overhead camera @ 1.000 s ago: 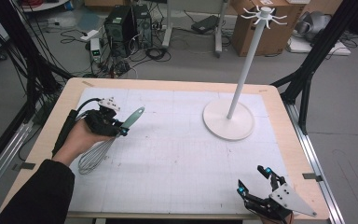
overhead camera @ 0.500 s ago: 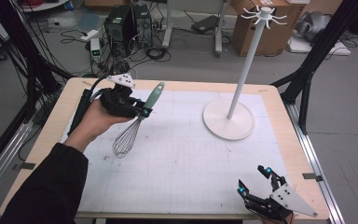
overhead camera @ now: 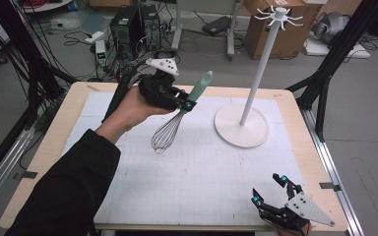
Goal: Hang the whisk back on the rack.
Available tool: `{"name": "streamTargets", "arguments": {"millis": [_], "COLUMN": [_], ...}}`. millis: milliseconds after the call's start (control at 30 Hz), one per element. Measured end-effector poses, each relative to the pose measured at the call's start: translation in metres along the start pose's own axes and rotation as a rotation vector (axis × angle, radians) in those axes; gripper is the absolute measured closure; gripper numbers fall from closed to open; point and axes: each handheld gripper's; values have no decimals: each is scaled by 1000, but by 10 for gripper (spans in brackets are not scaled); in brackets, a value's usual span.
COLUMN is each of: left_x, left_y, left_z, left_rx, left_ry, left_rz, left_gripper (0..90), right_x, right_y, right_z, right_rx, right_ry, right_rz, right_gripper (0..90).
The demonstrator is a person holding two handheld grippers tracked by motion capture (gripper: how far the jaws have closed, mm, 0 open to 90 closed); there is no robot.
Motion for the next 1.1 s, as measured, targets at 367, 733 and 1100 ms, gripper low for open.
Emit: {"name": "streamTargets", "arguments": {"millis": [367, 733, 1100], "left_x": [-7, -17, -25], "left_y": [-20, -29, -35], "left_z": [40, 83, 121], "left_rx": [-12, -45, -76], "left_ry": [41, 69, 56], "left_rz": [-38, -85, -127], "left_gripper": [697, 697, 696], "right_x": [11, 16, 20], "right_y": [3, 5, 8], "right_z": [-8, -12, -14], "right_rx": [-4, -25, -24], "right_ry": [-24, -32, -41], "right_rz": [-38, -55, -75], "right_gripper": [194, 194, 194]}}
Point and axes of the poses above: each handheld gripper's, and its own axes: x roughly backward along the jaws, z roughly out of its top, y roughly to its right, and after that the axes turned 14 degrees about -y, right-handed
